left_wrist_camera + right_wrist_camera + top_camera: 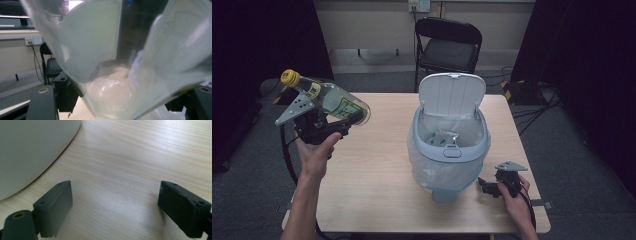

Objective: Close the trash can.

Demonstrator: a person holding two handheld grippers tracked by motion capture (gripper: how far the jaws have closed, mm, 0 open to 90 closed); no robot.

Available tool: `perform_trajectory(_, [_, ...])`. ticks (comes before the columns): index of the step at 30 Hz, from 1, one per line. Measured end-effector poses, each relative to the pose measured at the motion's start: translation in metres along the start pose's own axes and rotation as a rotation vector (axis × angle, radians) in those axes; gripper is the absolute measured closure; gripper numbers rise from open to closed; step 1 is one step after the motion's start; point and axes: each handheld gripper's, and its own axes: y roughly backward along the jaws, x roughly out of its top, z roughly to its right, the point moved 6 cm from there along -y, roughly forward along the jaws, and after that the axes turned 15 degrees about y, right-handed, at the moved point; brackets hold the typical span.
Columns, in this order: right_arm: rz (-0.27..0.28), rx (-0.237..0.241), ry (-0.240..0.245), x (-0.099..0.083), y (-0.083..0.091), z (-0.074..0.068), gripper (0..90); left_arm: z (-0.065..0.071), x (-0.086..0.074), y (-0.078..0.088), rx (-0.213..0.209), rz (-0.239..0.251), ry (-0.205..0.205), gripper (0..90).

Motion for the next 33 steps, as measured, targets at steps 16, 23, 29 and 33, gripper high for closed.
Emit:
perform_trajectory(16, [0.000,0.000,0.000,0.000,0.000,0.000,11.3,0.041,0.037,-0.017,-0.102,0.056,-0.042,28.3])
perform_trajectory(23, [0.000,0.000,0.000,0.000,0.000,0.000,11.3,0.065,0.049,-0.029,-0.161,0.051,-0.060,28.3])
perform_trajectory(29, [0.000,0.000,0.000,0.000,0.000,0.000,11.3,0.077,0.050,-0.037,-0.206,0.031,-0.042,28.3])
perform_trajectory(33, [0.000,0.000,0.000,0.000,0.000,0.000,11.3,0.088,0.049,-0.044,-0.244,0.011,-0.053,28.3])
